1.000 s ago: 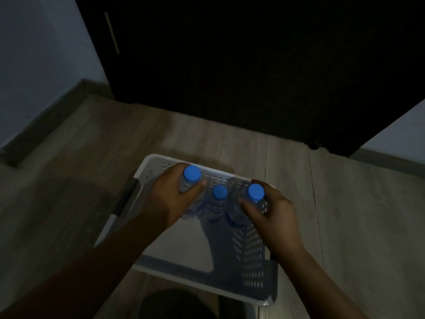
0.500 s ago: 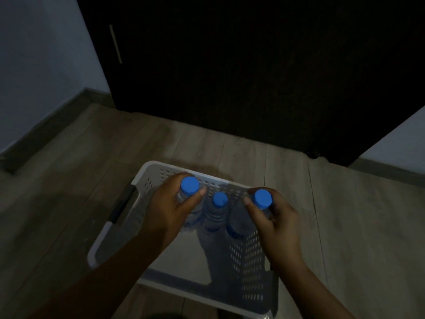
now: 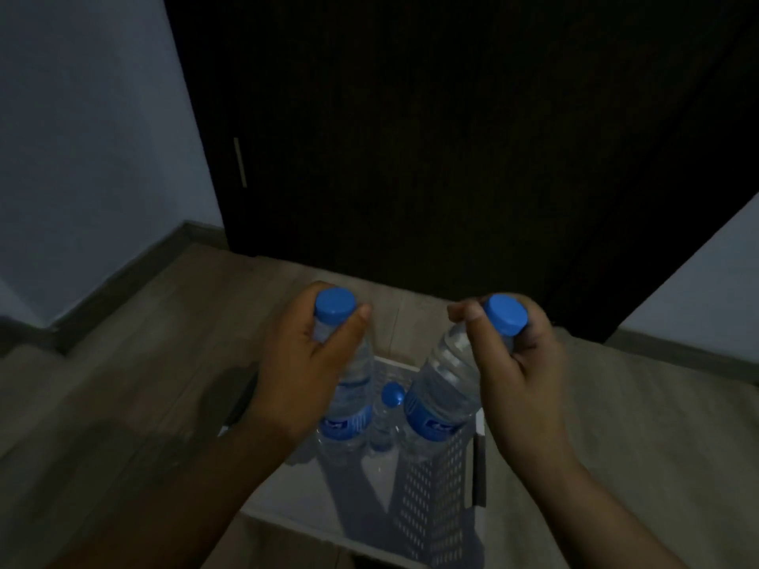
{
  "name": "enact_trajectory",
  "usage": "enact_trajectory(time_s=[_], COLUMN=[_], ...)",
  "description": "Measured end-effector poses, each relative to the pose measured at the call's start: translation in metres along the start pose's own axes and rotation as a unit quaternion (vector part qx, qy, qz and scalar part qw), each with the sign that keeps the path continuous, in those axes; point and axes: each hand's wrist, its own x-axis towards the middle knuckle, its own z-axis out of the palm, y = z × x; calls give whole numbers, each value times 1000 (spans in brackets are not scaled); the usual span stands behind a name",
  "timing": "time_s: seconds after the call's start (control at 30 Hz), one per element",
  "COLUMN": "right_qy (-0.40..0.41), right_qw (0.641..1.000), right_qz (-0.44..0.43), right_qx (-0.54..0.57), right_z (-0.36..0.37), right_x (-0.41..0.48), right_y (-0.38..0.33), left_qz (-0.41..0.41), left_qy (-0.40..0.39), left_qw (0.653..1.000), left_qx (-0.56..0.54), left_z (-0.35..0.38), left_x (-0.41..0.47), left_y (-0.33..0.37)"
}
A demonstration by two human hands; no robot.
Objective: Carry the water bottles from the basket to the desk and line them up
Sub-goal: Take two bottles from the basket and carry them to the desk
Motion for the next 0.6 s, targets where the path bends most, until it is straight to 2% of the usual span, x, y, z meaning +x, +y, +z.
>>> enact_trajectory(time_s=[0.17, 0.37, 0.6], right_qy=[18, 28, 15], right_qw=[1000, 999, 999], right_qz=[-18, -12, 43], right_qx=[17, 16, 20], right_z=[1, 3, -3], right_x=[31, 79, 154], right_y=[-33, -61, -132], left_qz=[37, 36, -43], left_qy=[28, 48, 32], left_qw=[999, 998, 998], left_qx=[-11, -21, -26], left_z=[-2, -2, -14], left_x=[21, 63, 125], left_y=[35, 75, 166])
